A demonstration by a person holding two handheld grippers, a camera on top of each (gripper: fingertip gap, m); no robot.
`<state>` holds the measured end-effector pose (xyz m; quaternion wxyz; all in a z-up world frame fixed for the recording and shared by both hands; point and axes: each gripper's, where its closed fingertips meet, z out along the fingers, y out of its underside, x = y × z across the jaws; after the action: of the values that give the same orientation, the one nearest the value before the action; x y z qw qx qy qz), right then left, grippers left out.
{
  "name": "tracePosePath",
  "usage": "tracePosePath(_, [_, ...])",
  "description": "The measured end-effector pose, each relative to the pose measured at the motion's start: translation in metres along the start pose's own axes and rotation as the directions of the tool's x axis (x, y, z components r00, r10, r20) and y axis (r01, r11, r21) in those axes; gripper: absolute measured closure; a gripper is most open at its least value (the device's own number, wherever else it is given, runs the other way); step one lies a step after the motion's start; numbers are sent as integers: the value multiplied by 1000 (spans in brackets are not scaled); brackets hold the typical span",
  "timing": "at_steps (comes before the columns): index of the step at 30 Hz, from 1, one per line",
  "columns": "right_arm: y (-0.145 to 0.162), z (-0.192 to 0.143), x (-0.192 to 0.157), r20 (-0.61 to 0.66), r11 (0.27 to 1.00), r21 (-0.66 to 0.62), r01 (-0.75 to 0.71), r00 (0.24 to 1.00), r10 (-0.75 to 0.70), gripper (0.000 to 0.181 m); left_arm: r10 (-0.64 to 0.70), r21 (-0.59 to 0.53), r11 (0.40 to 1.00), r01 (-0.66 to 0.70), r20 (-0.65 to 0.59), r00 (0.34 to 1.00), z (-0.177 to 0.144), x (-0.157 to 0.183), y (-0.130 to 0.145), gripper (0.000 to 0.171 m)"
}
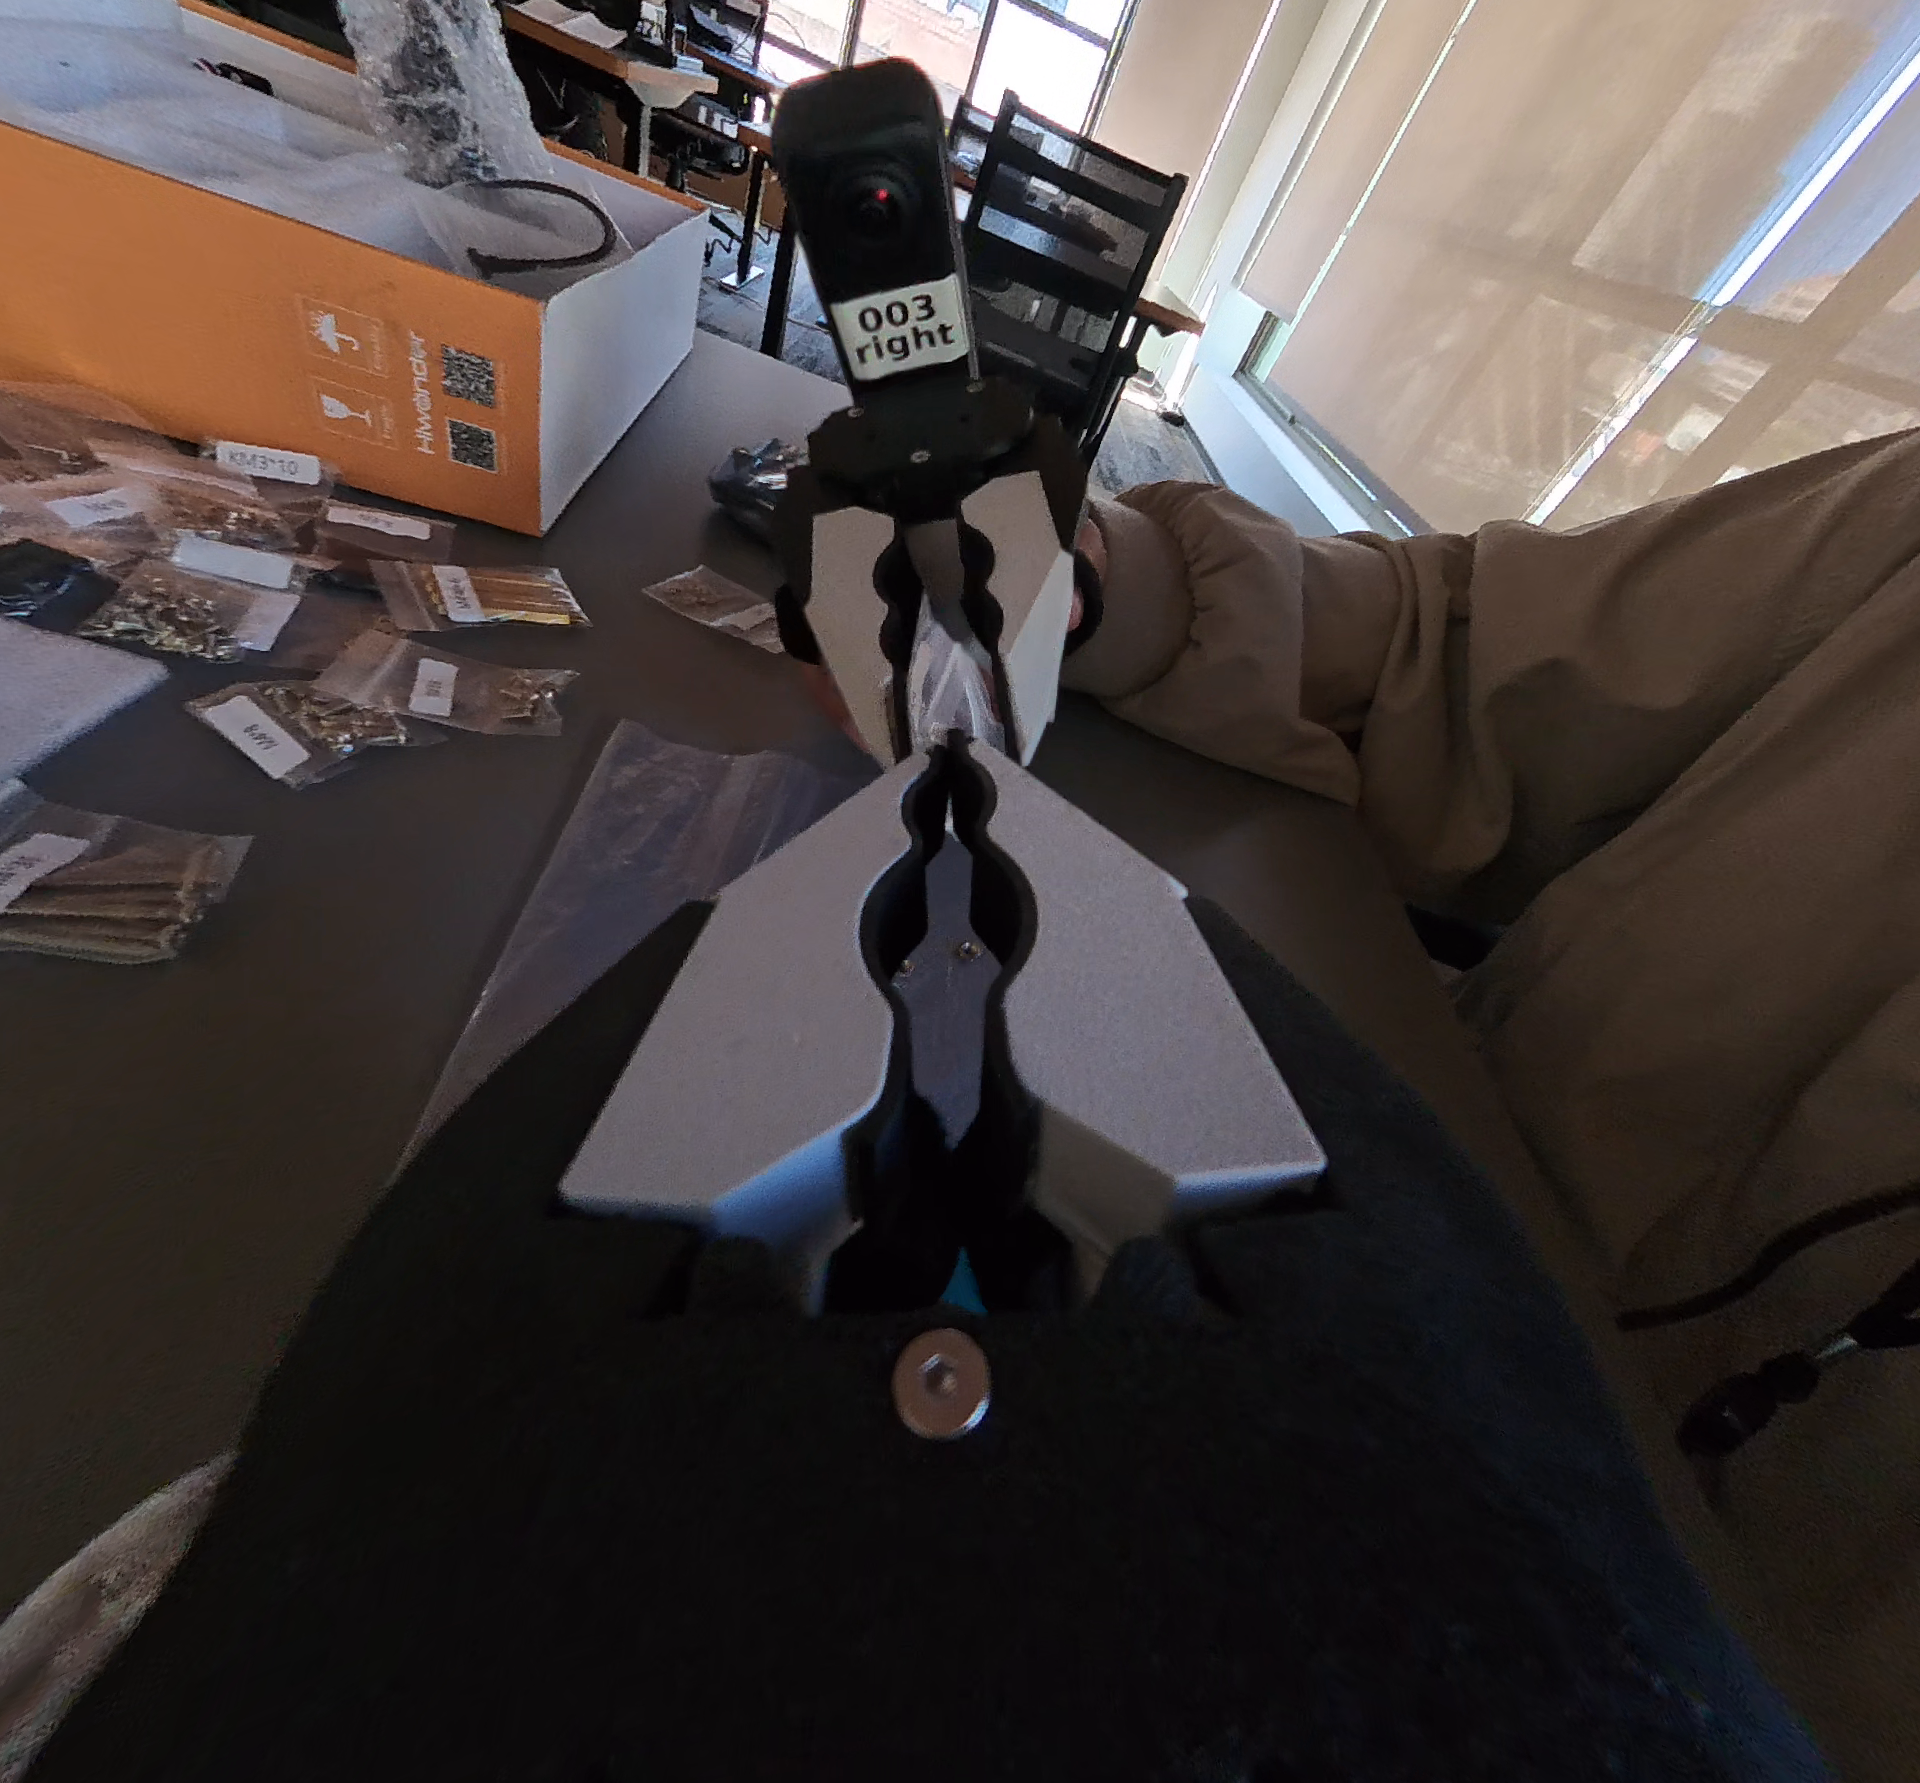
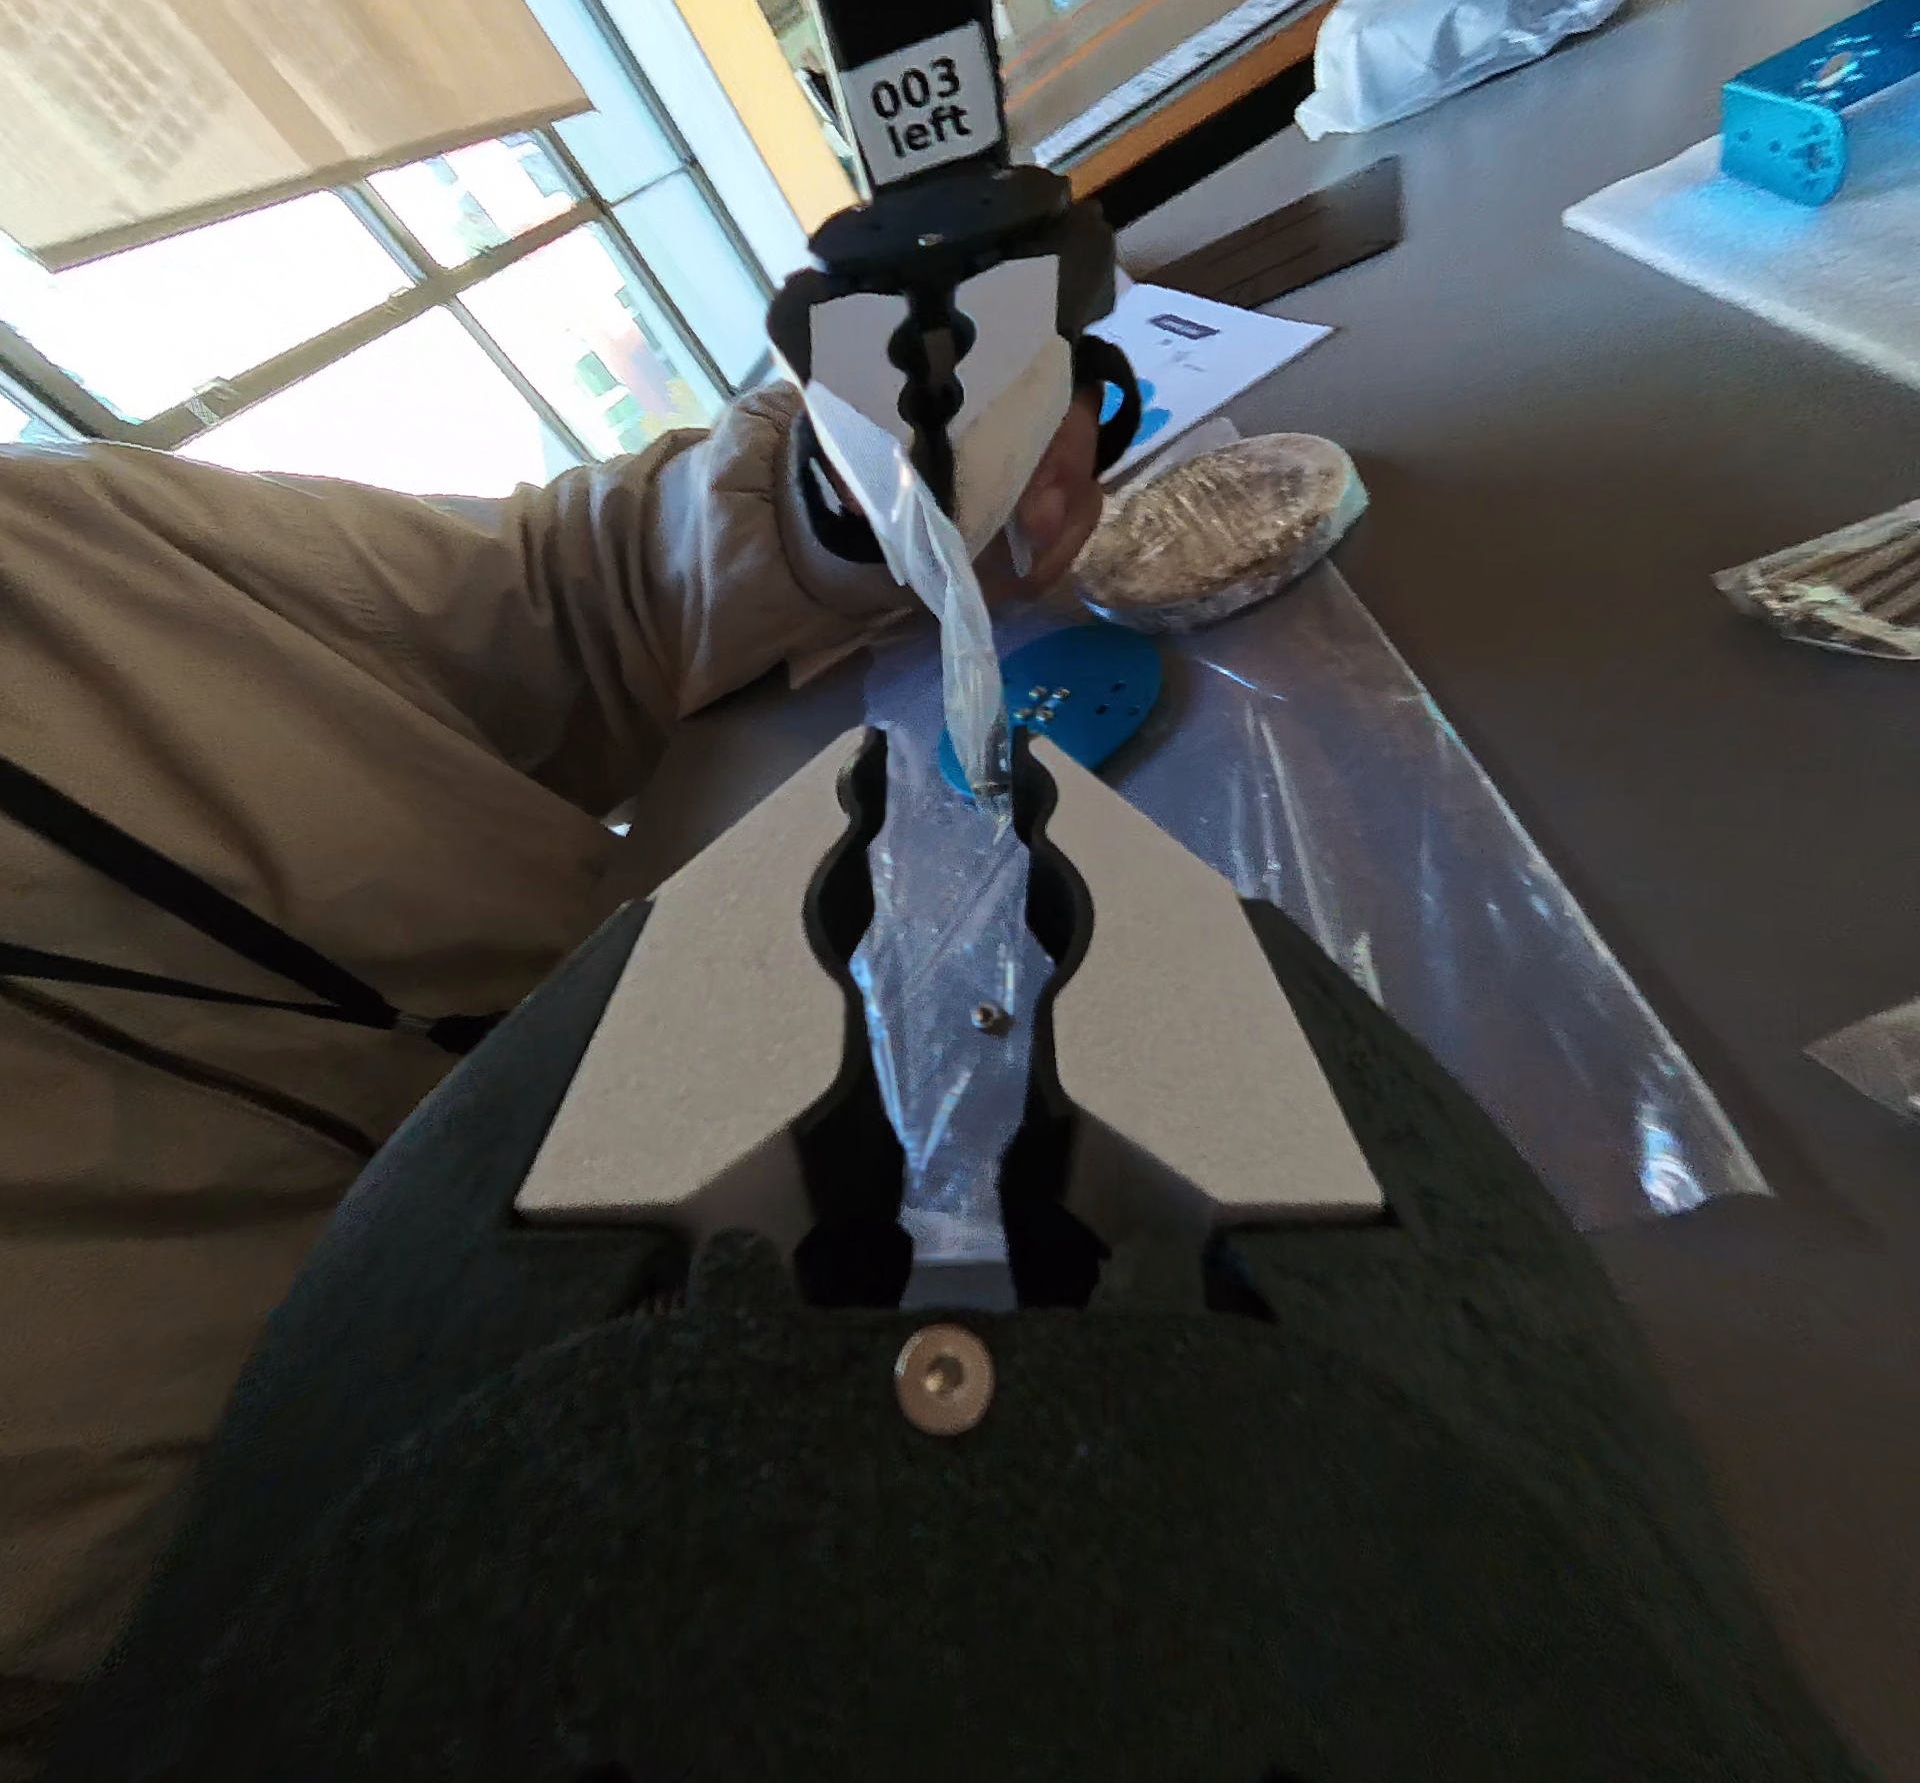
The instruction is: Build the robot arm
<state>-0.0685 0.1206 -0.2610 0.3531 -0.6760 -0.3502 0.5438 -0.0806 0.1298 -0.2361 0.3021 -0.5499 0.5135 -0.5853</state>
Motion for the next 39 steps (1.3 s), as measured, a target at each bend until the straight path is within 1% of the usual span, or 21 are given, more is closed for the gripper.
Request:
tracePosePath(6, [-11, -5, -8, 57, 998, 56, -30, 998, 27, 165, -4, -19, 1000, 4, 3, 1000, 1, 0, 4, 171])
tracePosePath(8, [-12, -9, -6, 44, 998, 60, -30, 999, 27, 168, -17, -18, 1000, 17, 11, 1000, 0, -3, 4, 171])
tracePosePath(10, [-13, -12, -4, 25, 998, 61, -22, 999, 20, 176, -39, -12, 999, 40, 18, 999, -1, -7, 3, 171])
tracePosePath(12, [-13, -13, -2, 8, 998, 59, -19, 1000, 19, 178, -50, -15, 999, 50, 21, 999, -2, -9, 5, 171])
tracePosePath(15, [-10, -12, 1, -23, 999, 30, -12, 1000, 13, 179, -55, -20, 998, 56, 30, 998, -1, -10, 6, 171])
tracePosePath(17, [-12, -14, 4, -43, 999, 39, -18, 999, 19, 179, -64, -16, 998, 64, 34, 997, -1, -11, 5, 171])
tracePosePath(23, [-11, -12, 4, -33, 998, 41, -42, 999, 44, 178, -85, -14, 996, 86, 48, 995, -1, -14, 5, 171])
tracePosePath(27, [-6, -9, 4, -25, 999, 18, -44, 999, 45, 178, -96, -2, 995, 96, 43, 994, -3, -13, 2, 171])
tracePosePath(36, [-26, -19, 2, 5, 988, 136, -79, 997, 79, 179, -96, -12, 995, 96, 43, 994, -2, -13, 4, 171])
tracePosePath(39, [-27, -20, 1, 9, 986, 141, -91, 996, 91, 179, -89, -20, 996, 90, 50, 995, -1, -13, 5, 171])
